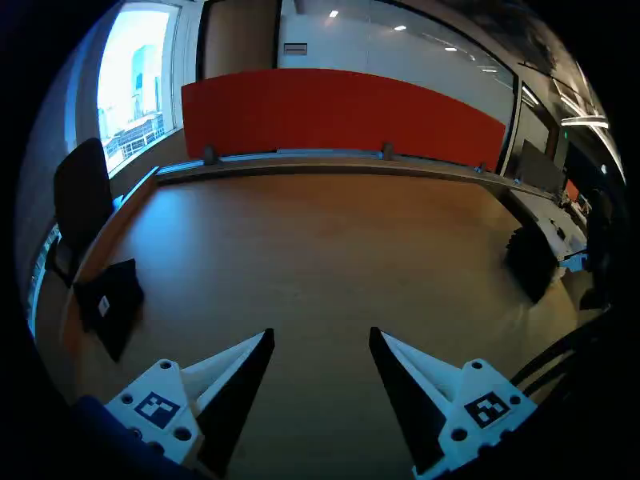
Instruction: Fold towel
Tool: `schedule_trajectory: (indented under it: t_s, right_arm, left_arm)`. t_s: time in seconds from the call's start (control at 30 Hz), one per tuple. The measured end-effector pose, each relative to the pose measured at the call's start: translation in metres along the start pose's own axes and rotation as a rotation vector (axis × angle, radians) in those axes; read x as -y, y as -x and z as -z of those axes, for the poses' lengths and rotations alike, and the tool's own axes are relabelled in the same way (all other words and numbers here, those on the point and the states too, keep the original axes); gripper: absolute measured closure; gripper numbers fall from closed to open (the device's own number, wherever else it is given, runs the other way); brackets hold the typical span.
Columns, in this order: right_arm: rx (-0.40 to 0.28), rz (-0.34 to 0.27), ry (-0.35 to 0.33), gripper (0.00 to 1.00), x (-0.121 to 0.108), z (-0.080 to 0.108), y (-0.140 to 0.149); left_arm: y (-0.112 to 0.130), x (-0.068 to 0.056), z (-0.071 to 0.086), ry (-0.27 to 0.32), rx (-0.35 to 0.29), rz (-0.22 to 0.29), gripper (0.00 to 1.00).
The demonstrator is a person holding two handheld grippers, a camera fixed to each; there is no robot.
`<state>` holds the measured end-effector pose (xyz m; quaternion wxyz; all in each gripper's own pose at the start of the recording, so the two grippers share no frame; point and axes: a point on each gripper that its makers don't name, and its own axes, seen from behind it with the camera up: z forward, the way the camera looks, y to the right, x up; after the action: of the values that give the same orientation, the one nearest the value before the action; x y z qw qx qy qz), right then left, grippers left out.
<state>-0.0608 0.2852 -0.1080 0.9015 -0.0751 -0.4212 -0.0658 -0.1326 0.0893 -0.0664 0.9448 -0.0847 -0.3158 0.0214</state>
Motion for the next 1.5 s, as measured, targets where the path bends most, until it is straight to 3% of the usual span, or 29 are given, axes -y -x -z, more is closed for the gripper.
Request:
schedule_trajectory:
  t_s: [0.6,1.17,1.5]
  right_arm:
    - [-0.100,-0.008,0.025,0.00,0.015,0.022,-0.028]
    - [-0.448,-0.106,0.071,0.00,0.035,0.072,-0.115]
    - [-0.535,-0.094,0.064,0.00,0.053,0.089,-0.143]
  left_arm:
    - [-0.005,0.005,0.002,0.011,-0.019,0.005,0.12]
    - [-0.019,0.011,0.001,0.003,-0.058,0.032,0.12]
    - [-0.035,0.017,0.000,-0.008,-0.103,0.039,0.12]
